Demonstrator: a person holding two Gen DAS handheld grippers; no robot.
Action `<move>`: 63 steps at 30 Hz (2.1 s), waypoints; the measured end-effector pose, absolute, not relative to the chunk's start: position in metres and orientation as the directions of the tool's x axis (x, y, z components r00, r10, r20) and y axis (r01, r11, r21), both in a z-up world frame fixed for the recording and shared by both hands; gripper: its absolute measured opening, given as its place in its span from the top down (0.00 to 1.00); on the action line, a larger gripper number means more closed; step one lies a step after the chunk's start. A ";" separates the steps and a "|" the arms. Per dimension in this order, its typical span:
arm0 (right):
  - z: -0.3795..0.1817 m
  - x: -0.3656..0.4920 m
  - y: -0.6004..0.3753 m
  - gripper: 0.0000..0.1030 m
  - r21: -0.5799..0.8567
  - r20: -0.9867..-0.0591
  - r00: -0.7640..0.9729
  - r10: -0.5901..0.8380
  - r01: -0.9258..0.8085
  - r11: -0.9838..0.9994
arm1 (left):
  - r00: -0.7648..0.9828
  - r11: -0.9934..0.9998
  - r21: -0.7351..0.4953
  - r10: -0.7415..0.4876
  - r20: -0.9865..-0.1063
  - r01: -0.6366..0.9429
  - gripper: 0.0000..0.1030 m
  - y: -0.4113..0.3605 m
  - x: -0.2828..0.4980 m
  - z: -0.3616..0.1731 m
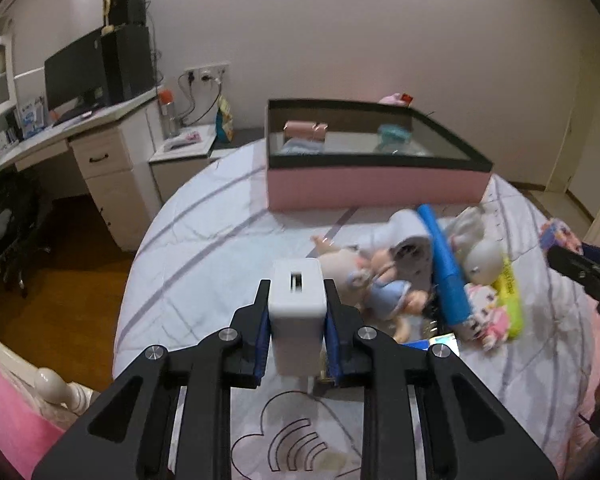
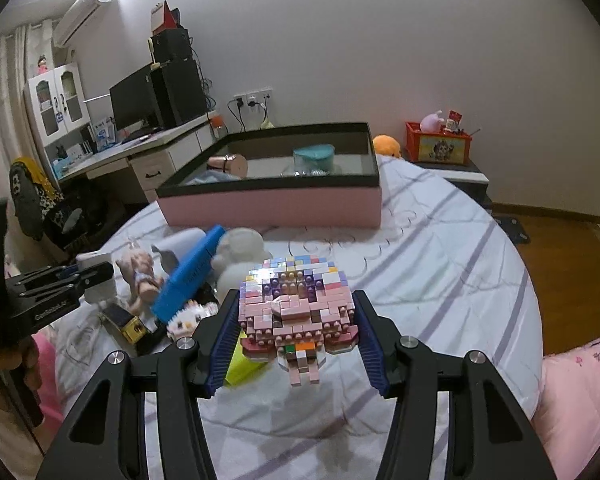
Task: Organize rigid objects
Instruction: 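Carry the charger and block figure into the pink tray and open both grippers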
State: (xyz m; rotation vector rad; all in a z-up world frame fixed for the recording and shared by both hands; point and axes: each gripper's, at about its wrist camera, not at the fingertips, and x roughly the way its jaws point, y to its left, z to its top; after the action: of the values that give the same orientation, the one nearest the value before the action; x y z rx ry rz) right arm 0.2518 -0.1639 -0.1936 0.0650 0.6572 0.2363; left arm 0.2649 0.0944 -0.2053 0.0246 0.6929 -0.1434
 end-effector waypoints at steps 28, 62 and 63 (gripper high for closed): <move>-0.156 0.259 -0.153 0.46 0.137 -0.527 0.805 0.273 -0.236 0.962 | 0.806 0.984 0.007 -0.140 -0.576 0.176 0.78 0.072 0.252 -0.170; -0.154 0.440 -0.140 0.46 0.061 -0.619 0.750 0.231 -0.247 0.967 | 0.786 0.958 0.090 -0.169 -0.594 0.274 0.77 0.006 0.434 -0.142; -0.160 0.449 -0.135 0.46 0.063 -0.638 0.733 0.238 -0.258 0.964 | 0.777 0.958 0.090 -0.163 -0.609 0.272 0.77 0.006 0.440 -0.148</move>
State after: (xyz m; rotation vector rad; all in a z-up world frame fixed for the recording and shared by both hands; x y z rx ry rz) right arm 0.4486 -0.1355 -0.1605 -0.0309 0.6970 0.2726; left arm 0.4397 0.0058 -0.1477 0.1767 0.6403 -0.2364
